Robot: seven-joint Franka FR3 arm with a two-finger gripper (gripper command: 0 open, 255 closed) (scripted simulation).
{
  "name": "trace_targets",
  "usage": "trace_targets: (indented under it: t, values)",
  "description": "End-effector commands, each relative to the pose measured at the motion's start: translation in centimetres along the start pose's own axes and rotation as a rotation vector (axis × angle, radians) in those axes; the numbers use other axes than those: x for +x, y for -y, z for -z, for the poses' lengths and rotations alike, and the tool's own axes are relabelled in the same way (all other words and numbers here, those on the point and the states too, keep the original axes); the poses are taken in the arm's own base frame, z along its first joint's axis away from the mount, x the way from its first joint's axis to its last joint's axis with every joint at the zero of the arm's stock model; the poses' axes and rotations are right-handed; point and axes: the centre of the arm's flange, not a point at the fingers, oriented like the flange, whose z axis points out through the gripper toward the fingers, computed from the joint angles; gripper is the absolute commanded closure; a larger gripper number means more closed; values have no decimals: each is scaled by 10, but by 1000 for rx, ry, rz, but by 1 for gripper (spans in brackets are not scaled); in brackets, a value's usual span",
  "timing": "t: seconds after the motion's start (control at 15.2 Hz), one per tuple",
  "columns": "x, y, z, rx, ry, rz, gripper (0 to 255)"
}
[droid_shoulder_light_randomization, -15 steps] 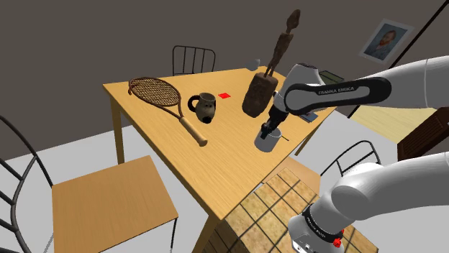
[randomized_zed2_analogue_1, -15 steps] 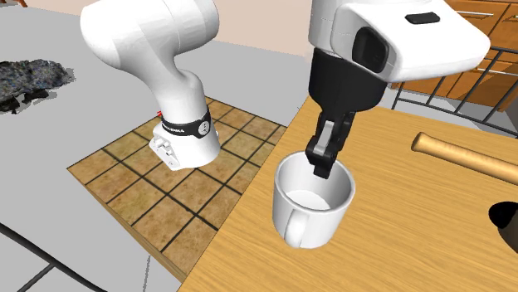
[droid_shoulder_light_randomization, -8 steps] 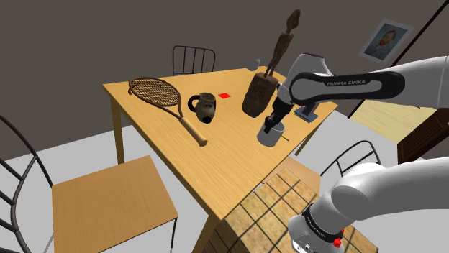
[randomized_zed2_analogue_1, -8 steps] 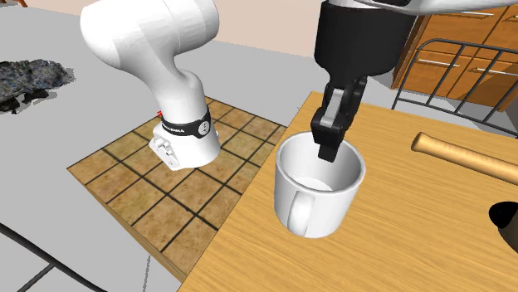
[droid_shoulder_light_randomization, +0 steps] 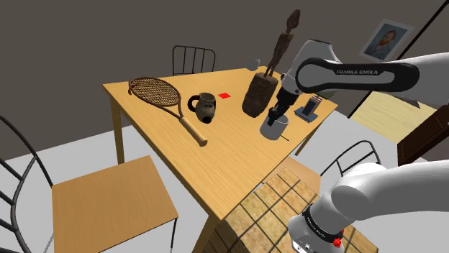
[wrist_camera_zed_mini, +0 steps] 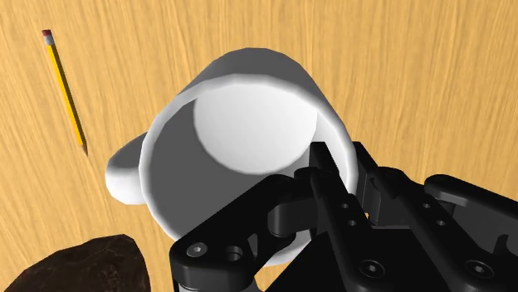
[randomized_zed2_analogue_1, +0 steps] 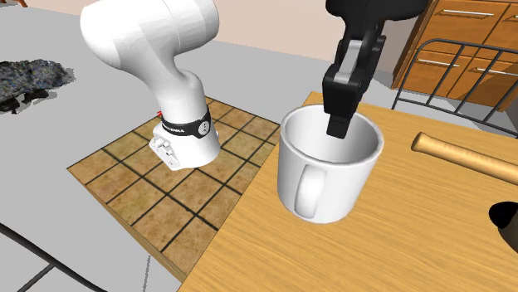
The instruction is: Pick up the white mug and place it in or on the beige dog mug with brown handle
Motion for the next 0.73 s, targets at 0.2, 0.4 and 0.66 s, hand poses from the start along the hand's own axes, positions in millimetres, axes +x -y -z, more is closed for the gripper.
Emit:
trace_targets:
  t: [0.2,0.4,0.66]
  values:
    - [-1,0,27,0,0,0,255]
    - [0,0,43,0,0,0,255]
    - [1,0,64,0,0,0,255]
